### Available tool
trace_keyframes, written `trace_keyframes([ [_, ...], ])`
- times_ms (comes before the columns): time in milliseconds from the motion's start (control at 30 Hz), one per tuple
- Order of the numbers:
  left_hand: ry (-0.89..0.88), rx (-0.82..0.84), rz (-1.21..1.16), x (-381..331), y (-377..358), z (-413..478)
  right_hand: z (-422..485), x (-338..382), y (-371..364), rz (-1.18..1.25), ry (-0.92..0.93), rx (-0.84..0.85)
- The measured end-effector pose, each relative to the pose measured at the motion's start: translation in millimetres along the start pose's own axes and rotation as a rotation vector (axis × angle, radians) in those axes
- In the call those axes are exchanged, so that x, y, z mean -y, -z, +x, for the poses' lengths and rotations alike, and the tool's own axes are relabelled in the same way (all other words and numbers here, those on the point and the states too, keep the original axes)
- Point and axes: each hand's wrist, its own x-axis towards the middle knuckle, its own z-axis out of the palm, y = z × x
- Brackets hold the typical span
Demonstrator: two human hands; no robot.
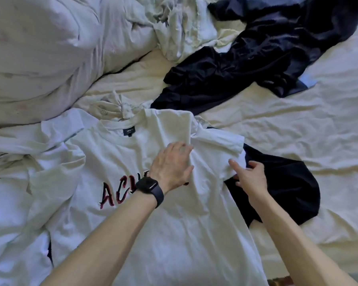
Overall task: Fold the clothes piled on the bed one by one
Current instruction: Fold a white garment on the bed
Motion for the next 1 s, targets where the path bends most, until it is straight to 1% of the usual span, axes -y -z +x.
trace_keyframes([
  [33, -0.025, -0.030, 0.016, -7, 8, 27, 9, 3, 0, 0.045, -0.037, 0.085],
  [67, -0.039, -0.015, 0.032, -14, 14, 52, 17, 4, 1, 0.094, -0.059, 0.146],
  [133, -0.033, 0.125, 0.114, -26, 16, 96, 26, 6, 8, 0.203, -0.060, 0.206],
  [200, -0.007, 0.281, 0.147, -34, 16, 131, 35, 8, 23, 0.279, 0.028, 0.167],
  [233, 0.036, 0.295, 0.053, -36, 18, 146, 39, 8, 33, 0.297, 0.091, 0.135],
  [300, 0.141, 0.239, -0.296, -40, 24, 169, 42, 6, 51, 0.333, 0.187, 0.125],
  [333, 0.145, 0.214, -0.373, -42, 26, 178, 43, 4, 57, 0.350, 0.215, 0.131],
  [367, 0.123, 0.215, -0.384, -47, 28, 185, 45, 2, 59, 0.356, 0.225, 0.109],
  [433, 0.087, 0.300, -0.248, -56, 25, 196, 53, -2, 61, 0.349, 0.184, 0.021],
  [500, 0.123, 0.416, -0.125, -66, 16, 202, 58, -4, 61, 0.259, 0.025, -0.023],
  [567, 0.189, 0.509, -0.159, -77, 8, 209, 60, -9, 60, 0.202, -0.141, 0.014],
  [667, 0.210, 0.582, -0.219, -98, 1, 227, 53, -6, 60, 0.196, -0.288, 0.098],
  [733, 0.233, 0.637, -0.213, -110, -1, 236, 49, -8, 59, 0.162, -0.329, 0.115],
  [800, 0.209, 0.672, -0.232, -119, -4, 245, 46, -10, 61, 0.164, -0.365, 0.128],
  [867, 0.156, 0.655, -0.247, -129, -3, 253, 45, -13, 64, 0.267, -0.427, 0.230],
  [900, 0.135, 0.631, -0.258, -133, -1, 256, 45, -14, 65, 0.342, -0.420, 0.265],
  [933, 0.125, 0.601, -0.280, -135, 0, 259, 47, -16, 67, 0.392, -0.367, 0.242],
  [1000, 0.144, 0.540, -0.343, -132, 3, 264, 56, -17, 71, 0.419, -0.188, 0.032],
])
